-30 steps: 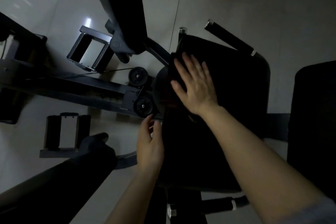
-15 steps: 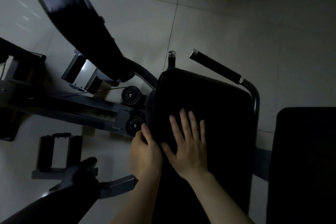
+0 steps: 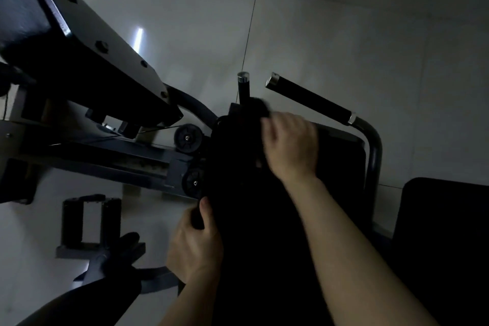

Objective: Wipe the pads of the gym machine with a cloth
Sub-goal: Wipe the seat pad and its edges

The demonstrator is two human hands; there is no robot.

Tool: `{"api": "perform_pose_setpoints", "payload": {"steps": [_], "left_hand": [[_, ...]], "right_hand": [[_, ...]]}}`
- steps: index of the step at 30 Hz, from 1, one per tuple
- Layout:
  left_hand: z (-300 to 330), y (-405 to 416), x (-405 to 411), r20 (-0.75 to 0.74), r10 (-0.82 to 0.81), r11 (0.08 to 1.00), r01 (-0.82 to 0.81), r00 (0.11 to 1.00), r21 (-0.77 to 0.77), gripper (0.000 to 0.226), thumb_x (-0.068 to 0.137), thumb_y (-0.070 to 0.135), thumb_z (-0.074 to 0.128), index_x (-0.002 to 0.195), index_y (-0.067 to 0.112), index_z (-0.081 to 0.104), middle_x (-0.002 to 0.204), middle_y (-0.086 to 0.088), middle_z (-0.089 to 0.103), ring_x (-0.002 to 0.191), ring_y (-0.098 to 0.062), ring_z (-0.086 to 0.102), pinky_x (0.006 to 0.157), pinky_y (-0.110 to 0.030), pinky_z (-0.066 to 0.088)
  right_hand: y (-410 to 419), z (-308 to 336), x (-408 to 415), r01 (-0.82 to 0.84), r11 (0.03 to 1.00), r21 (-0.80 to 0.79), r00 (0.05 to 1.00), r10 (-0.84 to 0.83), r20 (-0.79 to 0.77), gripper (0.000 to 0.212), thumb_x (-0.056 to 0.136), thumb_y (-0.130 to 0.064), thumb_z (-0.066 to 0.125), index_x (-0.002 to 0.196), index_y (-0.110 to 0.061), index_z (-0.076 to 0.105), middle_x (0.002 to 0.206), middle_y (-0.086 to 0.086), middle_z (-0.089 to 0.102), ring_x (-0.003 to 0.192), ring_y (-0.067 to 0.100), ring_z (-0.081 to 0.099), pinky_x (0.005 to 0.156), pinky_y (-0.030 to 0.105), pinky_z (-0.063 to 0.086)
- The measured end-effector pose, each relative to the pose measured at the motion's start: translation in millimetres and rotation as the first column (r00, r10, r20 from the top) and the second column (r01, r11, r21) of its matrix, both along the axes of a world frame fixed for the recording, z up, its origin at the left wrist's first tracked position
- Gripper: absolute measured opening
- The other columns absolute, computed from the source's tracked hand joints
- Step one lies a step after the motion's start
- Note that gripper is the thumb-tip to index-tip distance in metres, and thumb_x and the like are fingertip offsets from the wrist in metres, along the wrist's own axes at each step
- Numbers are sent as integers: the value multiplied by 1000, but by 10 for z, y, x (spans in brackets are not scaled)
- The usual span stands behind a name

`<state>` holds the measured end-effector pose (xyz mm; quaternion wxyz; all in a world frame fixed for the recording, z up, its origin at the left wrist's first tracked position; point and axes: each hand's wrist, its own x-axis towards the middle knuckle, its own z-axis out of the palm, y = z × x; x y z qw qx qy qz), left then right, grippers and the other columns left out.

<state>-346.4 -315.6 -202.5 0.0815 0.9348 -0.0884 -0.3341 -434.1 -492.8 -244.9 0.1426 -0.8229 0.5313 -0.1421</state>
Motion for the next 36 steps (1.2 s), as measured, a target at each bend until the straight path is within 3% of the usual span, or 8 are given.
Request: {"api": "perform_pose_setpoints", "payload": {"steps": [3,7,10,13,16,24,30,36], "left_hand": [[16,17,35,-26,-3,1000,3,1000,-6,58,87,66,15,107,32,58,80,-2,53,77,-23,47,66,-33,32],[22,4,42,-51,-9,1000,10,999,7,55,90,62,18,109,29,57,82,-5,53,77,-25,47,66,-33,31],[10,-13,28,-41,18,1000,-18,999,4,56,90,62,19,111,27,57,86,-7,55,80,-27,49,69,-34,33],[-21,-28,-18,35,23,1000,-23,999,18,56,91,59,21,114,24,58,103,-16,63,93,-35,57,70,-35,35],[-17,-32,-54,54,16,999,-18,998,32,53,93,57,23,117,24,57,111,-20,63,99,-38,58,71,-35,34],[-20,-7,-20,25,-4,1000,4,1000,21,57,94,59,17,113,22,57,103,-21,63,93,-38,56,70,-35,31],[-39,11,-25,37,-19,1000,20,999,-23,59,94,58,18,113,20,58,105,-20,63,97,-39,56,73,-36,33],[17,17,-31,34,-28,996,31,999,-80,63,94,59,17,108,14,59,103,-19,62,87,-31,52,71,-36,31]], "right_hand": [[117,-120,-701,333,943,11,938,-330,-104,47,96,-38,31,101,-4,63,103,18,64,99,37,59,86,44,44],[371,-82,-691,764,617,187,645,-732,-217,67,92,-48,15,141,-8,39,151,15,31,139,35,25,114,49,16],[534,39,-231,645,747,163,760,-605,-237,62,92,-47,25,138,-10,44,152,16,28,141,35,22,112,61,13],[857,163,231,177,973,150,972,-148,-185,62,92,-54,29,139,-17,42,154,15,25,143,34,18,111,62,8],[1010,173,254,-103,984,148,981,125,-150,59,93,-56,31,143,-25,32,155,8,24,144,27,17,113,59,8],[1072,100,-771,662,707,251,745,-580,-330,61,93,-50,23,143,-16,36,156,12,20,143,33,18,112,57,16],[9,5,-655,648,698,306,762,-594,-259,74,81,-75,29,139,-30,39,150,3,32,138,31,23,106,55,24],[1022,-103,-918,680,714,165,733,-665,-142,61,96,-54,23,136,-13,45,146,13,37,133,35,37,102,50,38]]}}
